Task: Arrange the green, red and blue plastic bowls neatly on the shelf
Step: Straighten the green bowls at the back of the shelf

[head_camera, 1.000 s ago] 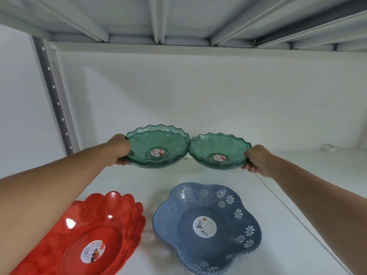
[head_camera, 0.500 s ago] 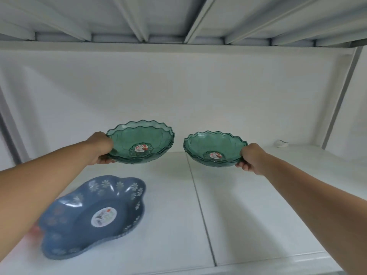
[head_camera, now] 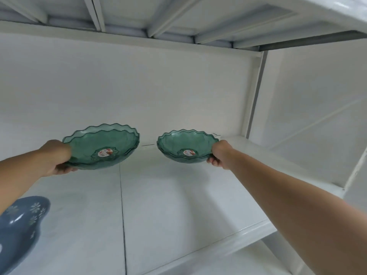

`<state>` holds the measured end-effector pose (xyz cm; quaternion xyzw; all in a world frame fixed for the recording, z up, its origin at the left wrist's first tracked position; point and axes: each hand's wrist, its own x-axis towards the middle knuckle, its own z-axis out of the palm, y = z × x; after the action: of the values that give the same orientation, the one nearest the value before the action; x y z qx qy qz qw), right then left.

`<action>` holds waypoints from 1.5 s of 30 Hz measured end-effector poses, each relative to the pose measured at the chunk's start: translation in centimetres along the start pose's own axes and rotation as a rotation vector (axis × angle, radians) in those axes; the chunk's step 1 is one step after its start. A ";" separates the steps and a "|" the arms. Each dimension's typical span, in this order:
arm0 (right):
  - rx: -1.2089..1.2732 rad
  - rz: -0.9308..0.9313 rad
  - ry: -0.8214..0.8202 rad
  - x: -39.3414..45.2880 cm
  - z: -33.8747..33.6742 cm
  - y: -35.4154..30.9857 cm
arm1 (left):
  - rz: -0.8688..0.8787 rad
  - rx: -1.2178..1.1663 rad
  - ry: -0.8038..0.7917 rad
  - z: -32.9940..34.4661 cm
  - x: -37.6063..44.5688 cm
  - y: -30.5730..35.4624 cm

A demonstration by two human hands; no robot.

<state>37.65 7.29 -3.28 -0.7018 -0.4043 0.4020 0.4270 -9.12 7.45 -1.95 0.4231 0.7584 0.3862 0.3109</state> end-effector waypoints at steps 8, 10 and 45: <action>0.082 0.000 0.010 5.1 -6.6 0.7 | 0.003 0.032 0.012 7.2 -2.3 3.3; 0.087 -0.012 0.006 7.2 -8.5 1.6 | -0.027 -0.013 0.030 9.6 -2.9 4.3; -0.414 -0.257 0.237 21.3 -19.1 3.9 | -0.019 0.139 0.295 28.6 -6.0 11.4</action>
<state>63.39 20.21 -5.62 -0.7592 -0.5109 0.1683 0.3666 20.96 15.26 -5.95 0.3751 0.8247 0.3879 0.1695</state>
